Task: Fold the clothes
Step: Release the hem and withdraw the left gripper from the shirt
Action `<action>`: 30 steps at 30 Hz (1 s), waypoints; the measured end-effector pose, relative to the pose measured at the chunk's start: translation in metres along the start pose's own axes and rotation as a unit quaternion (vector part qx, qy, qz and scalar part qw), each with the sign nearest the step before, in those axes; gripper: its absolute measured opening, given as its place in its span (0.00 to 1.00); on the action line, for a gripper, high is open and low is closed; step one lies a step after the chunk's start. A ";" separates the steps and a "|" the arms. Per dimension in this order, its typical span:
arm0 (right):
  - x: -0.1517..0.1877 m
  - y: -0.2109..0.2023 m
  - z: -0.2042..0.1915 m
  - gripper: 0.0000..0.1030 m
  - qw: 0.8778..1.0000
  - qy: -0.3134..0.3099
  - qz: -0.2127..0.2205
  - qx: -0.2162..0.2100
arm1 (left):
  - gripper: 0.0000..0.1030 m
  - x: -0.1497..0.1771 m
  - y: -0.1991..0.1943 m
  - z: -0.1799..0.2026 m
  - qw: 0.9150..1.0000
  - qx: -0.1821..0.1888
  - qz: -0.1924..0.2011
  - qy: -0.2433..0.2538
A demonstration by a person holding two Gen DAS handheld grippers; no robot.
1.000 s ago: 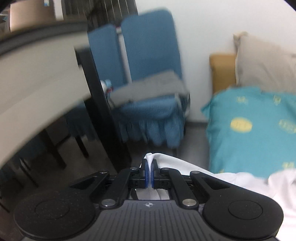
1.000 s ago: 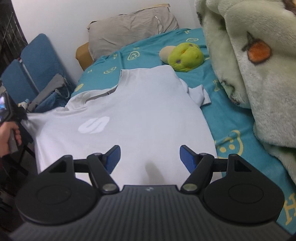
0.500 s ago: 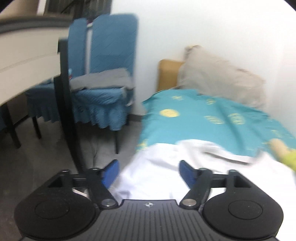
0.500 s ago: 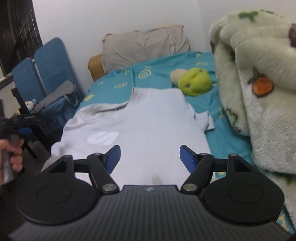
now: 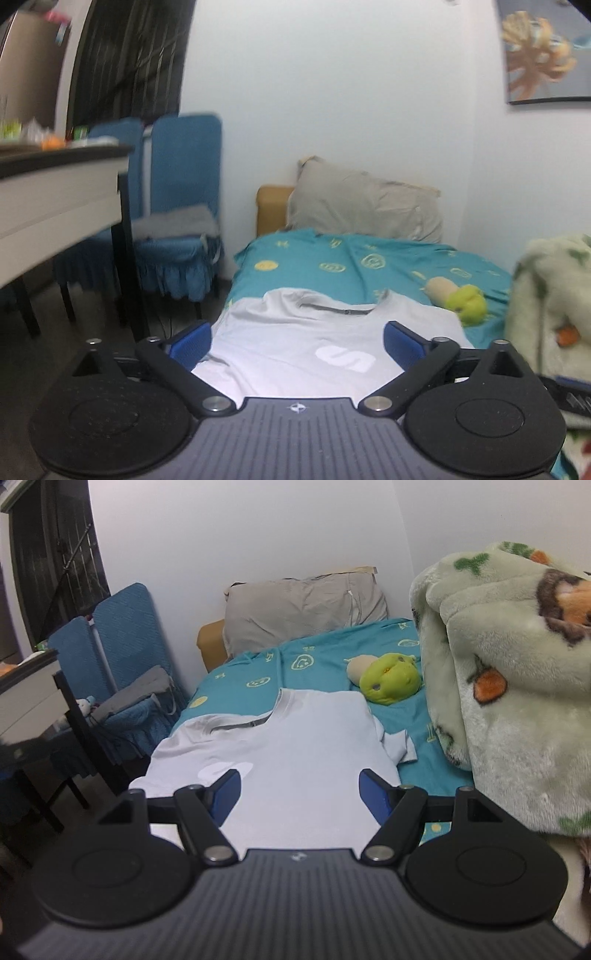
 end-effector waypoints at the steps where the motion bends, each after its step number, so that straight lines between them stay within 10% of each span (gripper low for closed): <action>1: 0.002 -0.003 -0.001 0.70 1.000 -0.001 -0.001 -0.003 | 1.00 0.008 -0.009 0.005 1.000 0.006 0.003 0.012; 22: 0.008 0.003 0.014 0.70 0.997 0.078 -0.015 -0.022 | 1.00 0.074 0.004 0.010 0.997 0.060 -0.039 -0.013; 30: -0.002 0.059 0.084 0.73 0.944 0.311 -0.082 -0.072 | 1.00 0.089 0.022 0.014 0.998 0.026 -0.057 -0.005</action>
Point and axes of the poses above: each gripper's, at about its wrist camera, not at the fingertips, and y roughly the way its jaws point, z to its right, x to its underside, the point moved 7 cm from there along y, roughly the way its jaws point, and after that the axes turned 4 degrees about y, right-handed, at the moved point
